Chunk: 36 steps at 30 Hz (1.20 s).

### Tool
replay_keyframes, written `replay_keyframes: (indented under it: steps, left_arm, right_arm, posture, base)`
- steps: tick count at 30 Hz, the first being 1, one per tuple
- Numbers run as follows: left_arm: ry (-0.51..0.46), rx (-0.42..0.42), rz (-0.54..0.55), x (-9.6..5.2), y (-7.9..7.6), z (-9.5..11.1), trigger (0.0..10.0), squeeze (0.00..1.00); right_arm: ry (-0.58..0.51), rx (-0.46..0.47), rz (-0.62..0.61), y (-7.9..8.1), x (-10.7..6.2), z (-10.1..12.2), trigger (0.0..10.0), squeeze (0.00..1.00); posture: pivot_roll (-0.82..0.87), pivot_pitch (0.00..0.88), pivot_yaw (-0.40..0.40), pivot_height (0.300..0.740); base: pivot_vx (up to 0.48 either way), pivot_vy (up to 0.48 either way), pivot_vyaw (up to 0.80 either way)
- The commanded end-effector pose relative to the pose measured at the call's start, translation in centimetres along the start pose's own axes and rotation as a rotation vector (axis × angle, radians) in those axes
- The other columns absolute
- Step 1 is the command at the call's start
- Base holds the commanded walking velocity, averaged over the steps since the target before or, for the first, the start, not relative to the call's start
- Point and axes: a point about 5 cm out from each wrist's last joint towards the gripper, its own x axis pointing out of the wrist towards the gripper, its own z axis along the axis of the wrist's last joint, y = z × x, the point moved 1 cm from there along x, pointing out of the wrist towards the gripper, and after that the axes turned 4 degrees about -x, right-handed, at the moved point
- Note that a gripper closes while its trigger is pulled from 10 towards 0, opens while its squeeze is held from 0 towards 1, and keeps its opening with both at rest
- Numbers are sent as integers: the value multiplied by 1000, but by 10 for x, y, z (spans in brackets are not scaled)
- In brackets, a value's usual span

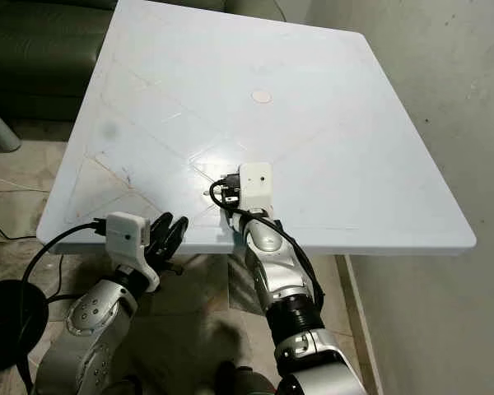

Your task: Hang keys on a hook

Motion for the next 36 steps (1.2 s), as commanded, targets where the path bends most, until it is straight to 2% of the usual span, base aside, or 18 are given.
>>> replay_keyframes:
  steps: [1,23,30,36]
  left_arm:
    - [-2,-2,-12,1,-5,1,10000,0]
    - [-13,-6,-14,6,-5,3,10000,0]
    - [-19,-6,-17,10,-5,4,10000,0]
    - [-47,-1,-16,21,-4,10,10000,0]
  right_arm:
    - [-9,14,-6,-3,1,1,0,0]
    - [-25,47,-2,-3,4,6,0,0]
    - [-43,64,-13,-7,7,12,0,0]
    - [-127,97,-20,-16,8,35,0,0]
  posture:
    - [64,222,-170,740]
    - [61,203,-169,740]
    - [46,187,-164,740]
    - [29,150,-157,740]
  base:
    - [0,0,0]
    - [0,0,0]
    - [0,0,0]
    - [0,0,0]
